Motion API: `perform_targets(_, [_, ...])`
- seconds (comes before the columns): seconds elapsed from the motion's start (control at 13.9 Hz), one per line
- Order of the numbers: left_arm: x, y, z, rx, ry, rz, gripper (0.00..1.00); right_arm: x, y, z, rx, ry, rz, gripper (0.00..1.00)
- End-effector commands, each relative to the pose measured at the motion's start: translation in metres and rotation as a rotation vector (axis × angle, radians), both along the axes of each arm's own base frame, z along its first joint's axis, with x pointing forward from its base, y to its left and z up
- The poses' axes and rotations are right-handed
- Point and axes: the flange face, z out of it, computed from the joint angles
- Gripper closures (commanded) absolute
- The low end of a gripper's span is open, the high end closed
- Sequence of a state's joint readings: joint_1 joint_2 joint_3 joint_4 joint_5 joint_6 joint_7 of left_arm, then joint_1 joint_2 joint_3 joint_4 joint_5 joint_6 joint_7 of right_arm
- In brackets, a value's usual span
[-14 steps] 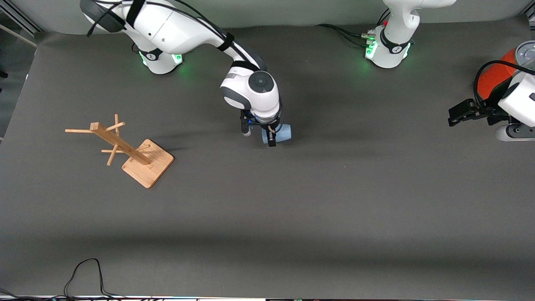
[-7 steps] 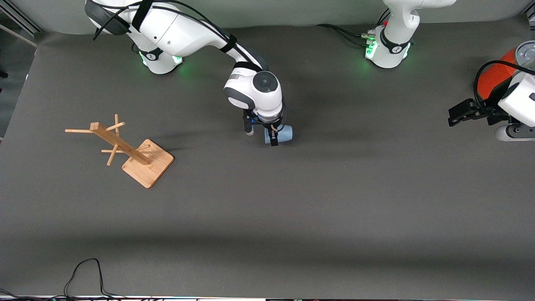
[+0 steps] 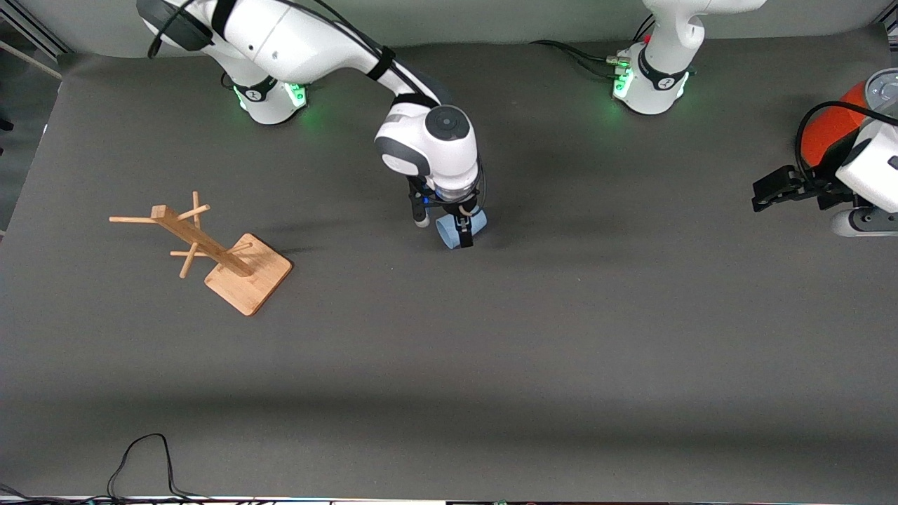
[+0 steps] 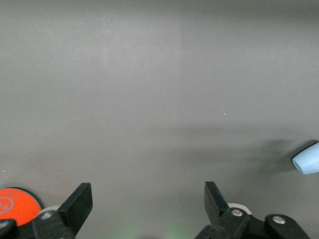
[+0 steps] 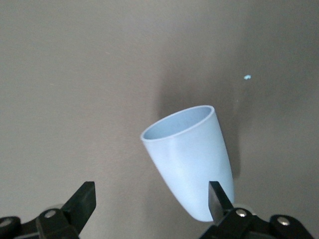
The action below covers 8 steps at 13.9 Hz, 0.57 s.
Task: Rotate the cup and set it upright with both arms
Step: 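Lower the blue cup onto its side and open the right gripper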
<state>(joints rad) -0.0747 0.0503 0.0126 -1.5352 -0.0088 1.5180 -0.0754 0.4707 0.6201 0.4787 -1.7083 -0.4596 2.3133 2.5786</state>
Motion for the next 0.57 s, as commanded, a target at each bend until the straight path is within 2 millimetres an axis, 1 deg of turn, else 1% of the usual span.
perform_targets(0.0, [-0.006, -0.001, 0.006, -0.001, 0.009, 0.002, 0.0, 0.009, -0.017, 0.071, 0.016, 0.002, 0.104, 0.0])
perform_targets(0.07, [-0.006, -0.001, 0.006, -0.001, 0.012, 0.002, 0.0, 0.021, -0.032, 0.095, 0.034, 0.025, 0.149, 0.0])
perform_targets(0.22, [-0.009, -0.005, 0.004, -0.002, 0.035, 0.001, 0.0, 0.045, -0.068, 0.13, 0.053, 0.041, 0.24, 0.0])
perform_targets(0.29, [-0.011, -0.012, 0.003, -0.001, 0.051, 0.006, 0.0, 0.058, -0.088, 0.146, 0.049, 0.026, 0.275, 0.0])
perform_targets(0.43, [-0.013, -0.032, 0.002, 0.002, 0.052, 0.036, 0.0, 0.077, -0.116, 0.172, 0.038, -0.025, 0.34, 0.0])
perform_targets(0.5, [-0.014, -0.049, 0.003, 0.005, 0.045, 0.054, 0.0, 0.092, -0.138, 0.179, 0.02, -0.046, 0.377, 0.0])
